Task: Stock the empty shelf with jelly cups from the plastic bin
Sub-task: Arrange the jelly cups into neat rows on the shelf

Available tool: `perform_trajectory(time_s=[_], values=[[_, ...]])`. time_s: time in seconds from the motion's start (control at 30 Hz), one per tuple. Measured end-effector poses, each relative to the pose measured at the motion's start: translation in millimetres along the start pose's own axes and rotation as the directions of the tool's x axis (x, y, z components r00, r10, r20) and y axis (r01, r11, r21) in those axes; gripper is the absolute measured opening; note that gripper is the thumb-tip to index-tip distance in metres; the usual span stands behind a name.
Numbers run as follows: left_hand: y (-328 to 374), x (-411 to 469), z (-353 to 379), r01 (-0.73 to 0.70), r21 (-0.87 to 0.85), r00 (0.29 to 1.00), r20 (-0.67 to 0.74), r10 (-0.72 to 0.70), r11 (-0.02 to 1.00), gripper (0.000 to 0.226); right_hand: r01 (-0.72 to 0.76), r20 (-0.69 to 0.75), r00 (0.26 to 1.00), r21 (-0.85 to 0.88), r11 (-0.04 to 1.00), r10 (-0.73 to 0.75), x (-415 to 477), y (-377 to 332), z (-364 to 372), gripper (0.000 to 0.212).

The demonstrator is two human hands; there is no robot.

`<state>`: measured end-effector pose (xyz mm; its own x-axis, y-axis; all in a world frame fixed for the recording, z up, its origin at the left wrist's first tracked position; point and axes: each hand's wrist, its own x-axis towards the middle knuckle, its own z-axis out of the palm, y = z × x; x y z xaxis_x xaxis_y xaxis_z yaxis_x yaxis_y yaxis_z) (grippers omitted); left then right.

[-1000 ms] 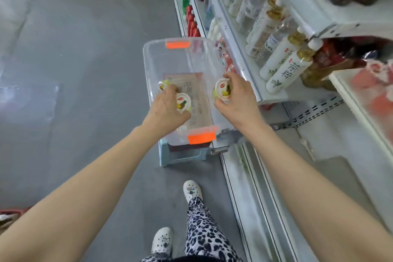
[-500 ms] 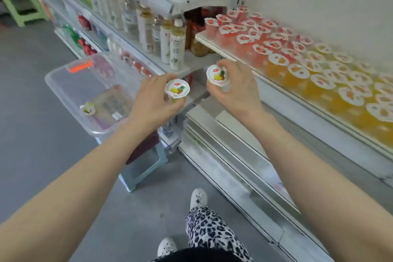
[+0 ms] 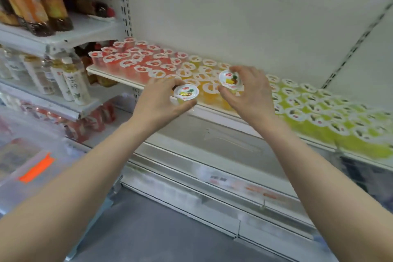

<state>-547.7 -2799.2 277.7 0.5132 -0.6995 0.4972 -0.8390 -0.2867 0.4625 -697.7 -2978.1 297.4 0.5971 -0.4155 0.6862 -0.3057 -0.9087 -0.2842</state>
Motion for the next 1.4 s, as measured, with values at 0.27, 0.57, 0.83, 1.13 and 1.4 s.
perform_trajectory(time_s=[0.27,0.57,0.83,1.13,1.4], values=[[124.7,35.6,84.6,-0.068,-0.116,0.997,0.019,0.071,0.991,0.062,-0.083,-0.064,0.995,-0.092,0.992,0.077,-37.2,125.1,-107.2,0.047],[265.9,52.3,180.2,-0.141,-0.293,0.984,0.067,0.167,0.946,0.061,-0.386,-0.165,0.918,-0.155,0.91,0.361,-100.6,268.8,-244.2,0.048],[330.1,48.7,223.5,-0.129,-0.305,0.977,0.124,0.173,0.944,0.06,-0.666,0.041,0.726,-0.209,0.716,0.687,-147.8,355.5,-271.2,0.041],[351.7,52.2,239.5,-0.114,-0.264,0.974,0.161,0.161,0.958,0.058,-0.652,0.145,0.719,-0.199,0.732,0.68,-145.0,391.3,-240.9,0.036],[381.9,54.5,253.4,-0.173,-0.281,0.955,0.187,0.231,0.944,0.052,-0.617,0.208,0.729,-0.215,0.757,0.652,-137.8,402.8,-243.3,0.037]])
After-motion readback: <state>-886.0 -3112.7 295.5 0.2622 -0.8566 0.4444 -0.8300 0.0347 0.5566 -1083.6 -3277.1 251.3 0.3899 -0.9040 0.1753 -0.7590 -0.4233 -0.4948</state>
